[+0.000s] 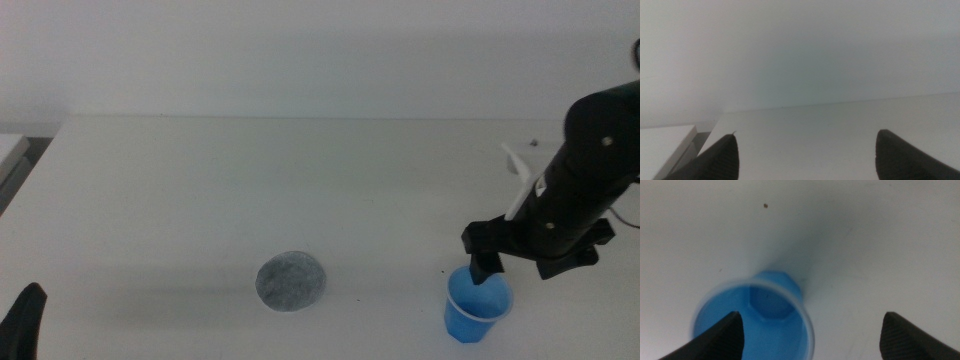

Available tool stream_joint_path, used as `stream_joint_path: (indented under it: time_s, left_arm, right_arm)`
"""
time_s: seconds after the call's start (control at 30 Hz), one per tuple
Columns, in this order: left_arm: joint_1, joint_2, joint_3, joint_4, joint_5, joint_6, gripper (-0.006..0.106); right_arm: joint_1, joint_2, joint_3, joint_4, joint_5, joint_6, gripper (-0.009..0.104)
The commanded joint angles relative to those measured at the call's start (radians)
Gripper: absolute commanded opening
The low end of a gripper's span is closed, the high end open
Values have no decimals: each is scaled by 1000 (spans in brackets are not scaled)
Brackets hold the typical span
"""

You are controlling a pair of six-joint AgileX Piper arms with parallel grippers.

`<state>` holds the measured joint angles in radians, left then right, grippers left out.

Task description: Place an empty cup on a cup mat.

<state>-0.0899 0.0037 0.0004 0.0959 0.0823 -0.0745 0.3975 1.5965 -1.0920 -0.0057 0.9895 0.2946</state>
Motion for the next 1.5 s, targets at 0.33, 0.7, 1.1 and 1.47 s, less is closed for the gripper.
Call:
stream_joint_path:
  time_s: [0.33,0.7,1.1,1.47]
  left_arm:
    - [0,-4,0,-7,-12,-3,94]
    - [0,-4,0,-7,-12,-3,94]
    - [0,-4,0,-7,-12,-3,94]
    - [0,-4,0,-7,-12,-3,94]
  right_arm:
    - [-15,126,-7,-12,-39,-31,0]
    - [228,249,-416,-51,195,48,-1]
    - [391,535,-777,-43,231,46,-1]
    - [418,574,-777,-40,128,46,-1]
